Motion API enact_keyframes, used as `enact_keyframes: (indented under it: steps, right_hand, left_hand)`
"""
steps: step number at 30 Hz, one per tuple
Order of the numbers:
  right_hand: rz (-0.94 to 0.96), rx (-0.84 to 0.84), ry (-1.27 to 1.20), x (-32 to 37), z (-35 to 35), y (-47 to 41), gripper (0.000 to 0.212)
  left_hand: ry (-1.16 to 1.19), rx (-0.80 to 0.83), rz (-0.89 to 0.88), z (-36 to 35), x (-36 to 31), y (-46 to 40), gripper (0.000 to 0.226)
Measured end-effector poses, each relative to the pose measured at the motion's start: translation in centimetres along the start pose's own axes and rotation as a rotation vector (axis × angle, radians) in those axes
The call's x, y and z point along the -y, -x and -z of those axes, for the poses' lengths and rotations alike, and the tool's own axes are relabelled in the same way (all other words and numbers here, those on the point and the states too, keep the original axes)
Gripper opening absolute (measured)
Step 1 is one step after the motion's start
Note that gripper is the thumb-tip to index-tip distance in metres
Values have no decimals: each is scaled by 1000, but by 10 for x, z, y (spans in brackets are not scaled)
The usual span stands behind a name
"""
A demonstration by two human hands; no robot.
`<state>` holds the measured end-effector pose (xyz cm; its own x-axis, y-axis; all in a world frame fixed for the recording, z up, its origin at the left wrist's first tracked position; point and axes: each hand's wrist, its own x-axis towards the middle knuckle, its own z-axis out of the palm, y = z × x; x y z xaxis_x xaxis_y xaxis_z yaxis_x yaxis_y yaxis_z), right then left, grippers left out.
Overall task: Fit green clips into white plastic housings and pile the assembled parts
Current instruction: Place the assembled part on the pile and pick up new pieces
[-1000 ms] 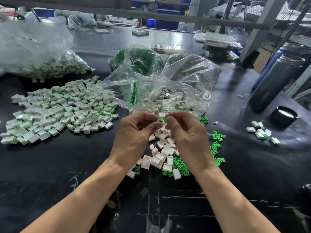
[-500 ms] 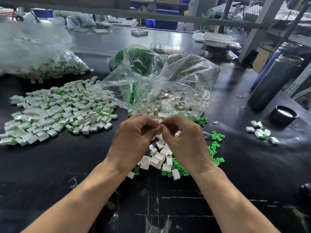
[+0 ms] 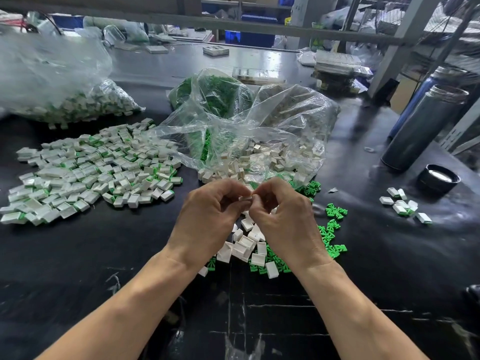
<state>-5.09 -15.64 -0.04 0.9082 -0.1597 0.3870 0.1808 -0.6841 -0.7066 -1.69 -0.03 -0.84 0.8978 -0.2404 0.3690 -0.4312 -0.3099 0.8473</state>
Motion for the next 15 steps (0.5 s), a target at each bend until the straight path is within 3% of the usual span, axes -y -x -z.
enact_keyframes:
  steps: [11,15]
  right_hand:
    - [14,1,-89,0,-1,0,8]
    - [-39,-10,-101,-5,4,-2,4]
  left_hand:
    - [-50,-32,-20,4,-2,-1,21]
    - [-226,-45,66,22,6,-7,12]
